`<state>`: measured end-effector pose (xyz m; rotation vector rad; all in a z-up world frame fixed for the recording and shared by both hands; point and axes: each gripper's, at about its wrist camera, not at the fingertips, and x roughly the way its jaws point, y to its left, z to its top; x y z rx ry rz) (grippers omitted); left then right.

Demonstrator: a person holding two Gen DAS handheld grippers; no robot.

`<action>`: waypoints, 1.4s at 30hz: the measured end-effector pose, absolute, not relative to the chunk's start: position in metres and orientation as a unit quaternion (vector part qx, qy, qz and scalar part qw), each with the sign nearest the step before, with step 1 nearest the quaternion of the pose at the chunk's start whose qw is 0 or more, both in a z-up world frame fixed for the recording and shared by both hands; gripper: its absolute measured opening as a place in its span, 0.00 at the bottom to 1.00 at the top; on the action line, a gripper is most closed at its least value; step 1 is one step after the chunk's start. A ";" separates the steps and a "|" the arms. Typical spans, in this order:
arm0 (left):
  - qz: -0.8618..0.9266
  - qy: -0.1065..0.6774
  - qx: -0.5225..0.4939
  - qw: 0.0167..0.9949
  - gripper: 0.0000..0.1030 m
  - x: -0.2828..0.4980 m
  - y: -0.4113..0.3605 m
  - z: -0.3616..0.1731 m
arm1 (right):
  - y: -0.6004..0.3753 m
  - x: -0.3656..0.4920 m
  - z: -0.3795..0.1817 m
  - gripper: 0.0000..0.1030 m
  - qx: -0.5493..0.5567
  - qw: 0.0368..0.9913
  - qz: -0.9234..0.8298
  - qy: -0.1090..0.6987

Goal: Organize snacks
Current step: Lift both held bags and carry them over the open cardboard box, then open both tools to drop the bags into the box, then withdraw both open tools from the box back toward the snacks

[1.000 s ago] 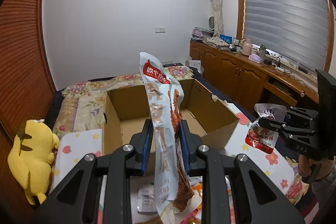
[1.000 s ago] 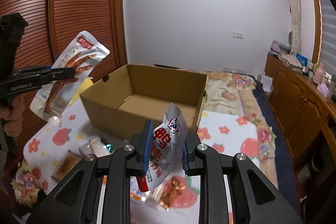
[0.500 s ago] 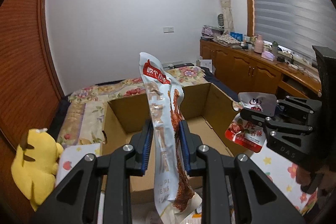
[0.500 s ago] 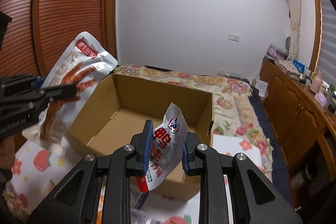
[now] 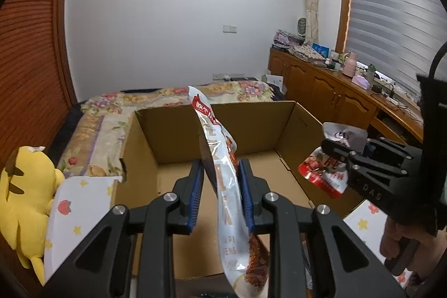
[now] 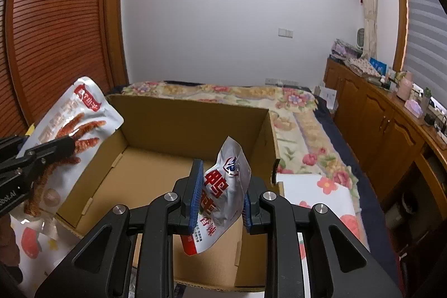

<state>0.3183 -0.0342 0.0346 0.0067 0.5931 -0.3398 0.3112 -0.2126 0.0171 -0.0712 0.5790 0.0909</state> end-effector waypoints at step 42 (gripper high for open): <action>-0.199 0.292 0.020 0.935 0.88 0.204 0.006 0.013 | -0.232 0.171 -0.019 0.51 -0.007 0.942 0.166 0.292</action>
